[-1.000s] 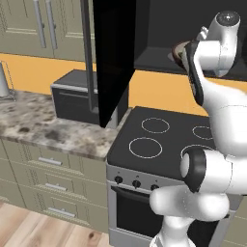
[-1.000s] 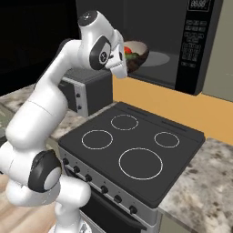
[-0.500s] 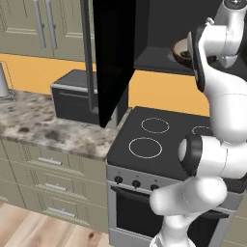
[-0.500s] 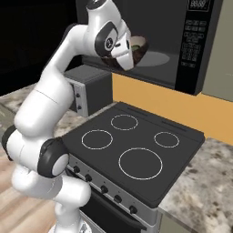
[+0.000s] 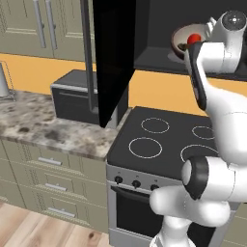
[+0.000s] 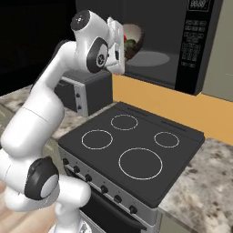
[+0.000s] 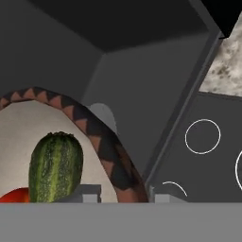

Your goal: Place the bowl containing the squash and tomato in the microwave. Close the microwave door and press the start button to microwave the meal.

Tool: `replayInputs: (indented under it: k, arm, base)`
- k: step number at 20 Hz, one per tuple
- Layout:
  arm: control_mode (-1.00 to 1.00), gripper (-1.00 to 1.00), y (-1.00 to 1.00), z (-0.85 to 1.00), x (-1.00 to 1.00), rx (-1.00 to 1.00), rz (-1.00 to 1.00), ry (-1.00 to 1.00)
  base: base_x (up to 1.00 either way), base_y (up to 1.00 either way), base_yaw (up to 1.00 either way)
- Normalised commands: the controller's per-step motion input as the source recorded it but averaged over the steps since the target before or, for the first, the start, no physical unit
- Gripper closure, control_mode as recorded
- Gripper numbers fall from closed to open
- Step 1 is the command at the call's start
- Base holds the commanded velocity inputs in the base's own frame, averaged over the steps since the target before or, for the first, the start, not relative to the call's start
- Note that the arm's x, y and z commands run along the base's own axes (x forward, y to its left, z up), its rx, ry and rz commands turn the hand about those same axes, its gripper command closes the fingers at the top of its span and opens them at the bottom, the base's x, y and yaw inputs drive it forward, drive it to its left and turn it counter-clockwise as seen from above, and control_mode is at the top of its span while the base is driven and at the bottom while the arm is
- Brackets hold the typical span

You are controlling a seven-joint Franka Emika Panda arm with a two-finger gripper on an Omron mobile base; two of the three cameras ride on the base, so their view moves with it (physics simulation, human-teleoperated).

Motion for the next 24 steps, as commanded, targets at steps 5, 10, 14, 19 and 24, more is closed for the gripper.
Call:
replayInputs:
  k: [5, 10, 14, 19, 24]
  arm:
    - [-1.0, 1.0, -0.04, 0.0, 0.43, 0.0, -0.21, 0.07]
    - [-1.0, 1.0, -0.04, 0.03, 0.62, 0.02, -0.17, 0.15]
    - [-1.0, 1.0, -0.21, 0.1, 0.54, 0.13, -0.17, 0.13]
    - [-1.0, 1.0, -0.27, 0.02, 0.22, 0.19, -0.21, 0.13]
    - [-1.0, 1.0, -0.06, -0.2, 0.25, 0.04, -0.14, 0.01]
  base:
    - [0.0, 0.0, 0.0]
    - [0.0, 0.0, 0.0]
    - [0.0, 0.0, 0.0]
    - [0.0, 0.0, 0.0]
    - [0.0, 0.0, 0.0]
